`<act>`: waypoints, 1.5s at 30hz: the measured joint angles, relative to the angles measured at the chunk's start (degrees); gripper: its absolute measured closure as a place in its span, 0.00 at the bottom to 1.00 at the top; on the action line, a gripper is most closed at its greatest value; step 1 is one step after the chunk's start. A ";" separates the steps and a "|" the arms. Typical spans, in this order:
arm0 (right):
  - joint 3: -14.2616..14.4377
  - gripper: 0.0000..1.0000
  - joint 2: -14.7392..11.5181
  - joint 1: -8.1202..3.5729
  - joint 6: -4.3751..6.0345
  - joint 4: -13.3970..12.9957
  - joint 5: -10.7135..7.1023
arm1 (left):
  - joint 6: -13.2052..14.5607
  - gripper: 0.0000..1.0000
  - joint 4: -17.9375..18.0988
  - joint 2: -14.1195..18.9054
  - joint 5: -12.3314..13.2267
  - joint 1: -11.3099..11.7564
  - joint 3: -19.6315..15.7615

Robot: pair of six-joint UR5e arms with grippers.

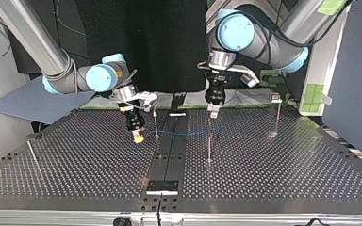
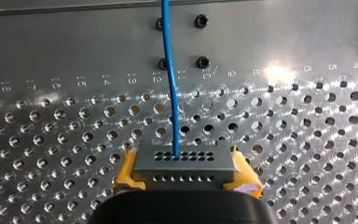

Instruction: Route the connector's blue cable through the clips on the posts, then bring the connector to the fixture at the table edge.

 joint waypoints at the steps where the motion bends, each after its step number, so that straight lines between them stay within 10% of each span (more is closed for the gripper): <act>1: 0.00 1.00 0.00 -0.05 0.00 0.00 0.00 | 0.00 0.00 0.01 -0.23 -0.64 -0.63 0.54; 27: -0.01 1.00 0.00 -0.48 0.44 0.49 -0.05 | 3.38 0.00 -0.65 -7.02 -13.04 -12.87 10.01; 45: 0.02 1.00 0.05 -1.17 0.37 0.84 -0.09 | 8.86 0.00 2.03 -13.29 -21.79 -14.00 15.07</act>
